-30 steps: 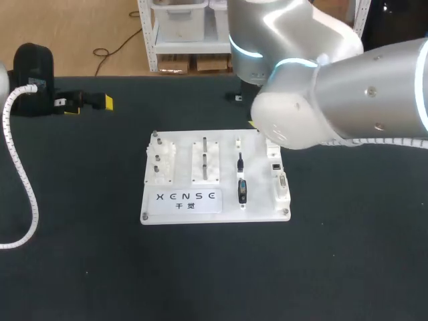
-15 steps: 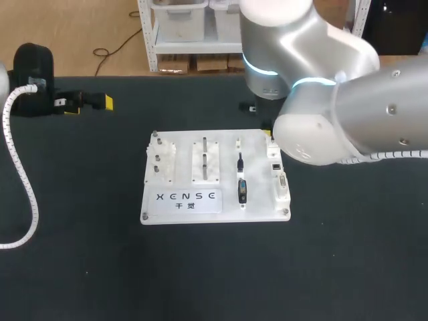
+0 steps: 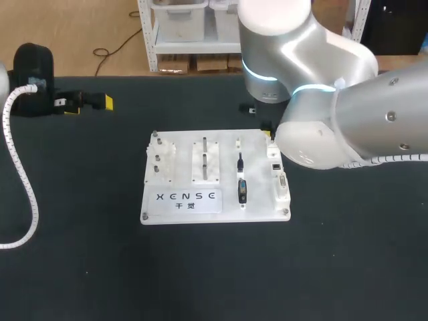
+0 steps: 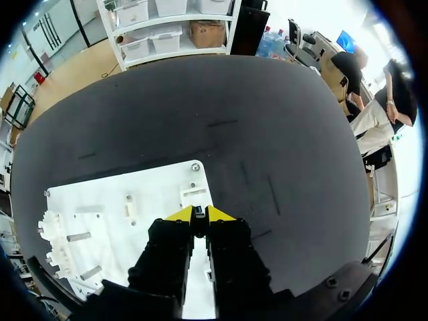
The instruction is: Insert the USB connector, Ethernet cable, and multi-pin plug into their matching sockets one by one.
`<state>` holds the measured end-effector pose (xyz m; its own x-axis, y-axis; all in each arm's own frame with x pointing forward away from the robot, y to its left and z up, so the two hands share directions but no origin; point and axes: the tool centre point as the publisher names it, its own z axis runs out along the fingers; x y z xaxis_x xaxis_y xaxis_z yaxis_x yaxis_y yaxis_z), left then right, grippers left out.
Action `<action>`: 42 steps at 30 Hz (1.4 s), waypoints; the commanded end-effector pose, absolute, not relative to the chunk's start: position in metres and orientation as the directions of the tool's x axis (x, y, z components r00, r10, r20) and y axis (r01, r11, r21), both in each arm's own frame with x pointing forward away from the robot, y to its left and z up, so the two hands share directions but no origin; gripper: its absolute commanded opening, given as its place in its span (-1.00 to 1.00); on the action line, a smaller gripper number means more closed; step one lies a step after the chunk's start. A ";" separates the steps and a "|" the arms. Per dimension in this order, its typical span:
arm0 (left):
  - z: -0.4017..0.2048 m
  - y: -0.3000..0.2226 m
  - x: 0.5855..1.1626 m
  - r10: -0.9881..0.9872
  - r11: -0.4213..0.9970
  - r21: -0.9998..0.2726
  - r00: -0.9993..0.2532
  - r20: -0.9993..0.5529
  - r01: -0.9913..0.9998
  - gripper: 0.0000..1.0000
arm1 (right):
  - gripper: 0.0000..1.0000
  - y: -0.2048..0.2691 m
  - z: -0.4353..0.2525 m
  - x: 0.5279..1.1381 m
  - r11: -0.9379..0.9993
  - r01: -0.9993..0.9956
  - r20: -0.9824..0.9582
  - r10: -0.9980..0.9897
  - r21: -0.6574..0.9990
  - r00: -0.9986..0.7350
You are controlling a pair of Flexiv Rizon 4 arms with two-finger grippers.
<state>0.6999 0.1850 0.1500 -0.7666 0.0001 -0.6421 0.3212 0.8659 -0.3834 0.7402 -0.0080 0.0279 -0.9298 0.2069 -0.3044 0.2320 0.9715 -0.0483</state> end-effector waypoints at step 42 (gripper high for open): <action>0.150 0.185 0.700 0.000 0.866 -0.383 -0.767 -0.642 0.321 1.00 | -1.00 -0.014 0.018 0.740 0.983 0.180 -0.260 0.164 -0.038 -0.952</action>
